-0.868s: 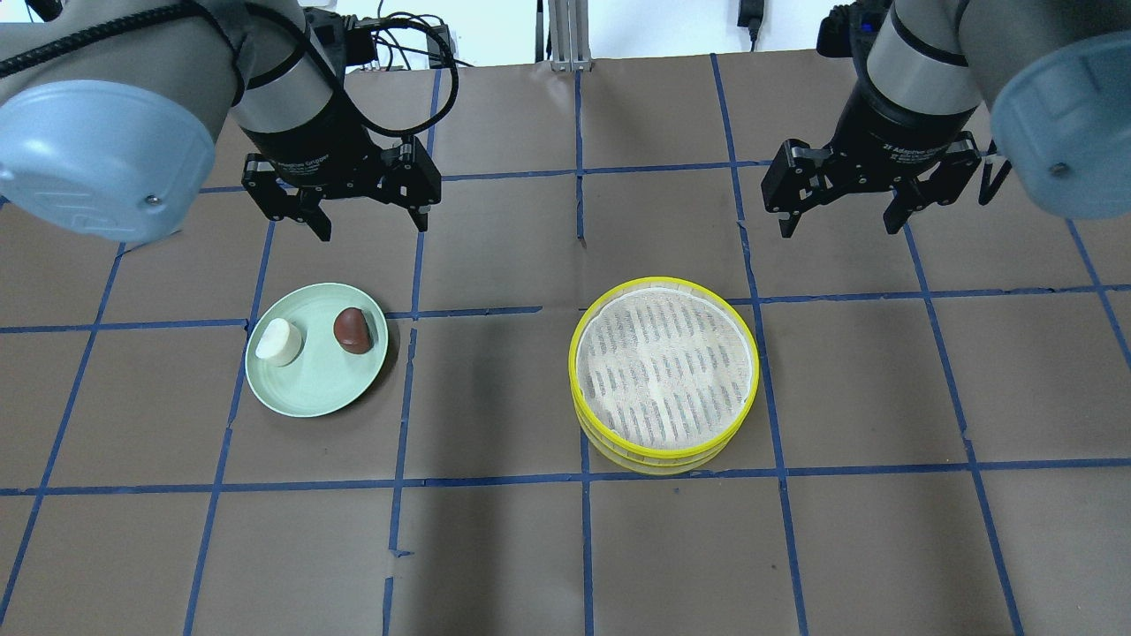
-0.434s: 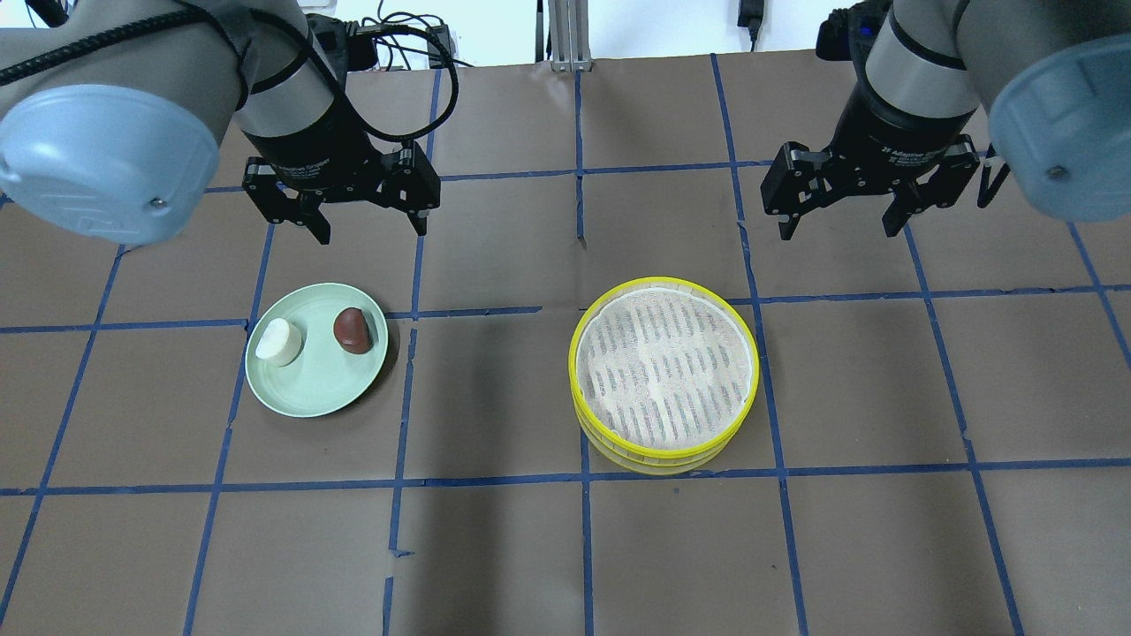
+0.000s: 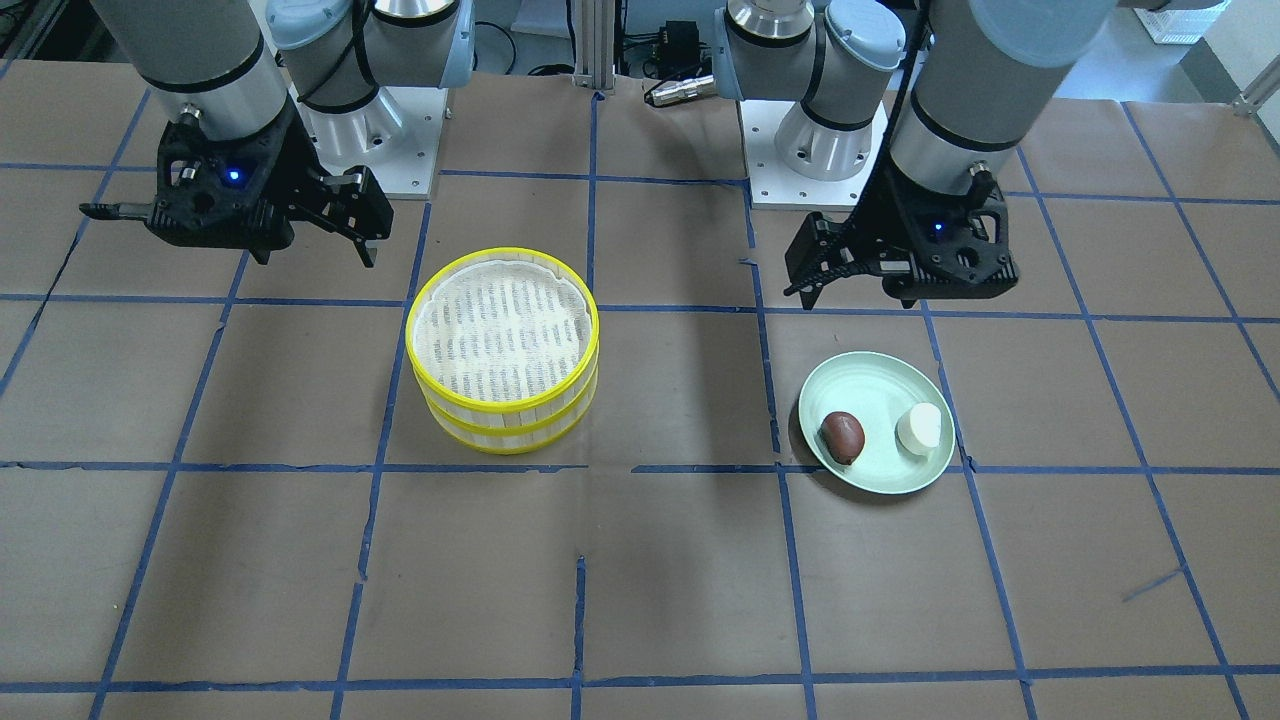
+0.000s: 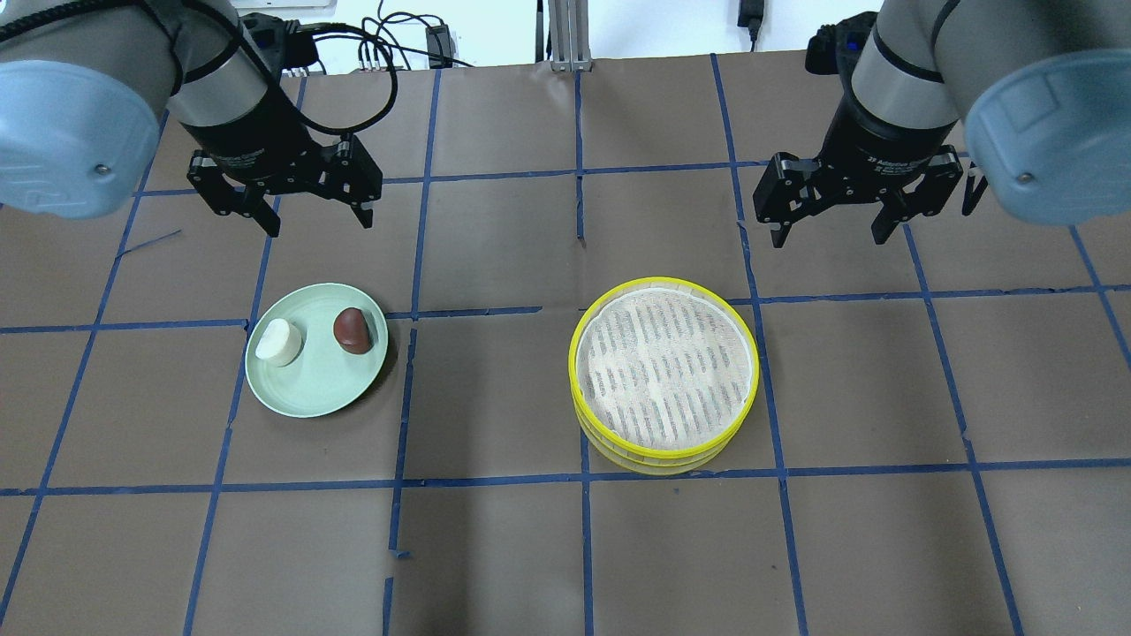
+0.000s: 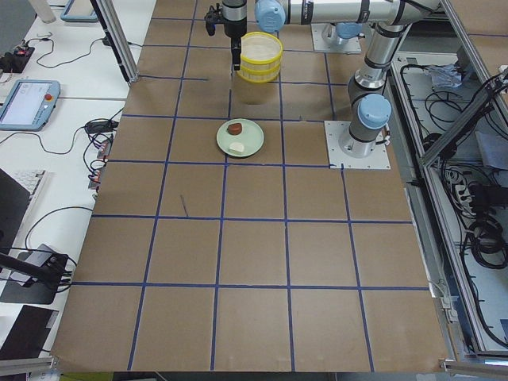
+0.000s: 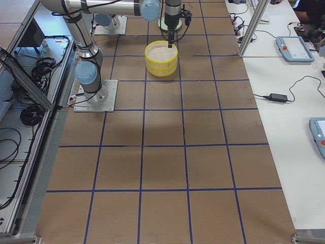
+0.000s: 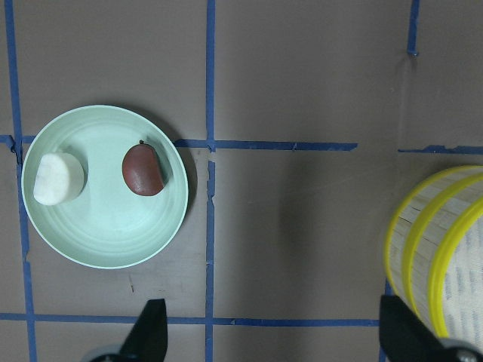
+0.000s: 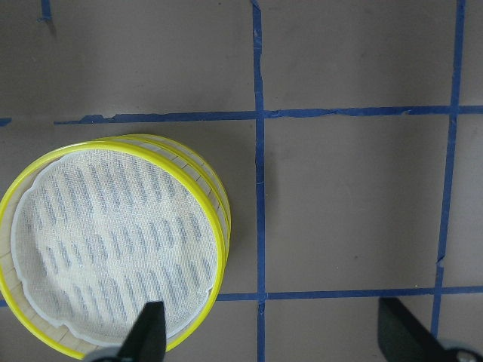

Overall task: Place buns in different layers of steamer
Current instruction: 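Move left gripper over green plate while right gripper reaches steamer rim, then grasp top steamer tier rim with right gripper while left lowers to bun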

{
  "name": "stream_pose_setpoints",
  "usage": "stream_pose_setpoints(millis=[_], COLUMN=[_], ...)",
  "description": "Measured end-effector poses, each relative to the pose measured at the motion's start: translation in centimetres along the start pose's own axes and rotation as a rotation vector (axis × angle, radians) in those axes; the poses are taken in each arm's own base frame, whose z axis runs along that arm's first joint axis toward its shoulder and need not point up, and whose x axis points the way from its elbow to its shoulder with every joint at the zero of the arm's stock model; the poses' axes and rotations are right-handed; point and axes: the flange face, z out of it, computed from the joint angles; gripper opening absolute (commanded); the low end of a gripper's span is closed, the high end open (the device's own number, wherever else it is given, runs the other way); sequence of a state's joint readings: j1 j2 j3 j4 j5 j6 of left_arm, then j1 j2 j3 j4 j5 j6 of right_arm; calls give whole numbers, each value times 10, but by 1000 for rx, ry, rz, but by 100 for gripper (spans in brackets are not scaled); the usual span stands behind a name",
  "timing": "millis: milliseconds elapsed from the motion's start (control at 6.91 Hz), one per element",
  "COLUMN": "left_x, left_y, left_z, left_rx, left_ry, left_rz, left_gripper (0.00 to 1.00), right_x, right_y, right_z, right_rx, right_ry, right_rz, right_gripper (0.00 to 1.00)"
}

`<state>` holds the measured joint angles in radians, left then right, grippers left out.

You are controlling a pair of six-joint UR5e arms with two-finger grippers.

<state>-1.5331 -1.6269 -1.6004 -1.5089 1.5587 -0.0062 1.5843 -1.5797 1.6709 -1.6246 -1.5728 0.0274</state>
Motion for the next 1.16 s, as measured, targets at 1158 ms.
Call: stream_pose_setpoints(millis=[1158], left_x=[-121], left_y=[-49], left_z=[150], left_rx=[-30], left_ry=[-13], left_rz=[45], left_gripper=[97], right_x=[-38], right_y=[15], right_z=[157], right_rx=[-5], right_ry=[6], right_rz=[5], right_gripper=[68])
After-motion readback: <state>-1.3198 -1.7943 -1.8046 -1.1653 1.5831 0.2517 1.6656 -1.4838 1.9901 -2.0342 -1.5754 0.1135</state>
